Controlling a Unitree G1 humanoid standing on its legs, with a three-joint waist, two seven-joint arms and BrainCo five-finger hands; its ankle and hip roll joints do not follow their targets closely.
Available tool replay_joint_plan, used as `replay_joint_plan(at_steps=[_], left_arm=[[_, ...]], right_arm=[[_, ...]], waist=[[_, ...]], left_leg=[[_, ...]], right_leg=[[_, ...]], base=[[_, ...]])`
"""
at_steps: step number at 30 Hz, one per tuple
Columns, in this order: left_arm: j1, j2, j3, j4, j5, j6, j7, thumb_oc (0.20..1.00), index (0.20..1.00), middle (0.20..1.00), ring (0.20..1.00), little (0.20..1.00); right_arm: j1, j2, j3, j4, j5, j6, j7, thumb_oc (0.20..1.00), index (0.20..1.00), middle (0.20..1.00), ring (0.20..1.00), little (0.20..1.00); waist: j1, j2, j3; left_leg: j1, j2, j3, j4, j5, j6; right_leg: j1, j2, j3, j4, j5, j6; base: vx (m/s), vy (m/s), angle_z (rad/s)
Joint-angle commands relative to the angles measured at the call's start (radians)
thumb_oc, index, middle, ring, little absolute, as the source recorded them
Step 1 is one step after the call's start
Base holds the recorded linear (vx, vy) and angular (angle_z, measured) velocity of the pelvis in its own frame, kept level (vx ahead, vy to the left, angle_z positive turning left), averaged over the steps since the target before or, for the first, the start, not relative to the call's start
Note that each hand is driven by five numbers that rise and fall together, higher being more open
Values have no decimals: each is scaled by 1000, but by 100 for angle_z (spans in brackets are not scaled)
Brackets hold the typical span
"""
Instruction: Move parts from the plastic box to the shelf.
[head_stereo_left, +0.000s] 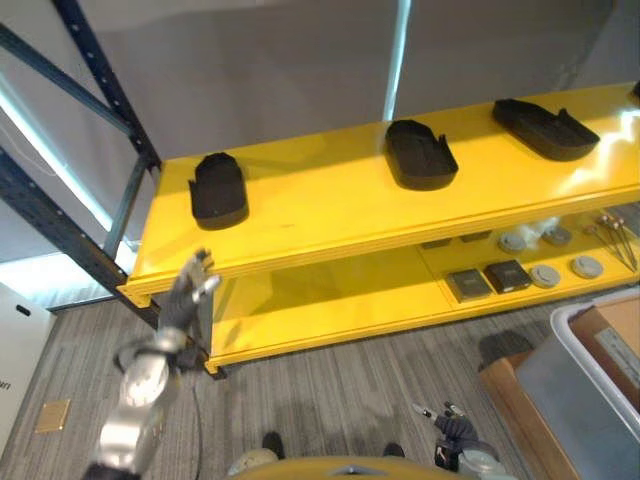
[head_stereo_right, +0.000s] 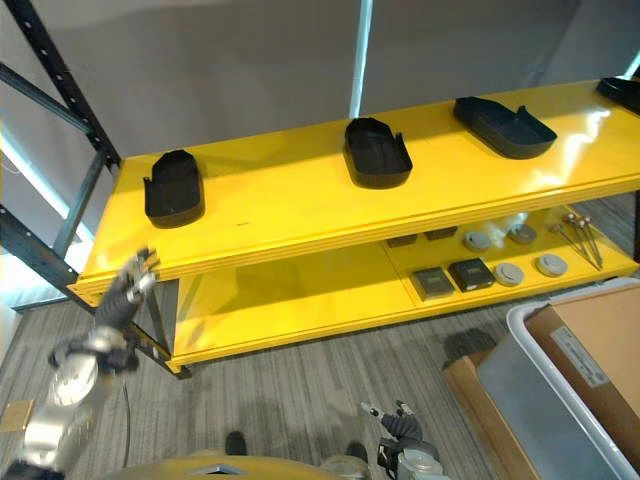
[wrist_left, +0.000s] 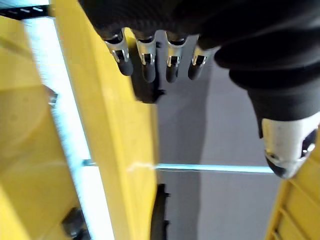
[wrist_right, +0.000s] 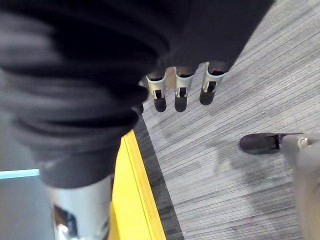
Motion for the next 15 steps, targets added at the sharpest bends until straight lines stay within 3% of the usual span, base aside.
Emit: replay_joint_plan(at_steps=[1,2,5,6,7,11,15], left_arm=[[-159,61,25,129,1,-67,-53,1000,1000,1000,1000,1000],[-107,38,15,218,-141,-17,-58,1000,1000,1000,1000,1000],[-120,-33,-4,621,-72,-99,-32,1000,1000,1000,1000,1000],[-153,-85,22,862,-32,-138,-28,1000,1000,1000,1000,1000],[-172,-104,38,944,-52,-134,-38,1000,1000,1000,1000,1000],[-213,-143,74,1107,-69,-101,-47,1000,1000,1000,1000,1000],[-228,-172,74,1172,-16,-134,-49,1000,1000,1000,1000,1000]], right_arm=[[-42,-2,10,15,7,-14,-8,1000,1000,1000,1000,1000],[-61,-12,11,80,-9,-19,18,1000,1000,1000,1000,1000],[-88,-8,49,218,-56,-14,56,1000,1000,1000,1000,1000],[-105,6,55,324,-98,-42,79,1000,1000,1000,1000,1000],[-113,12,57,366,-117,-53,87,1000,1000,1000,1000,1000],[-121,30,55,440,-138,-53,106,1000,1000,1000,1000,1000],[-116,51,49,486,-159,-72,110,1000,1000,1000,1000,1000]], waist=[[-20,-62,64],[-6,-62,60],[3,-74,50],[3,-80,44],[2,-82,41],[-7,-89,33],[-21,-93,23]], left_leg=[[0,38,1,72,-84,-6],[2,38,-2,67,-81,-6],[2,35,-8,63,-79,-1],[3,33,-11,60,-80,2],[5,33,-13,57,-81,3],[14,34,-14,49,-82,3],[22,34,-9,44,-89,3]], right_leg=[[-22,-44,-23,43,-45,3],[-20,-44,-30,41,-46,6],[-26,-41,-26,49,-44,4],[-28,-39,-21,50,-44,5],[-28,-38,-18,50,-44,5],[-26,-36,-4,45,-45,7],[-29,-34,13,38,-44,9]], base=[[-86,-10,44],[-79,-6,39],[-47,-23,10],[-9,-27,9],[0,0,0],[0,0,0],[29,-1,-8]])
